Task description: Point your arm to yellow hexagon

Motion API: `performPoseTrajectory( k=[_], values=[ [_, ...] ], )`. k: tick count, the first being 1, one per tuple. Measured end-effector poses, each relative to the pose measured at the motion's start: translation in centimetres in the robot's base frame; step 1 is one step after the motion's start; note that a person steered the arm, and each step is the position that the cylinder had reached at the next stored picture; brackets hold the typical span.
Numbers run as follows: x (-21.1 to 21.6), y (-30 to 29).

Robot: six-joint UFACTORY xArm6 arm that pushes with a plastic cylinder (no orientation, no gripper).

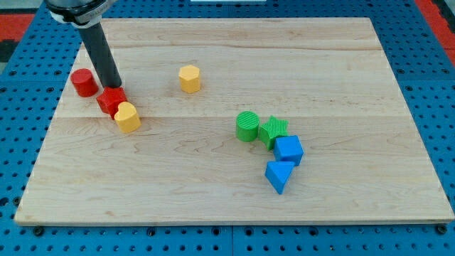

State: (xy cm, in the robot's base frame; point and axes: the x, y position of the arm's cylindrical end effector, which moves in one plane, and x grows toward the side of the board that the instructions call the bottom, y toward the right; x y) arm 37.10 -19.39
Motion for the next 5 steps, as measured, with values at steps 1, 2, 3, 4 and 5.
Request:
performPoseTrajectory(
  k=[1, 2, 3, 4, 5],
  values=[
    [-0.3, 5.0],
    [-0.6, 8.5],
    [-0.8, 6.0],
    [-2.5, 7.0],
    [-1.7, 7.7]
  ],
)
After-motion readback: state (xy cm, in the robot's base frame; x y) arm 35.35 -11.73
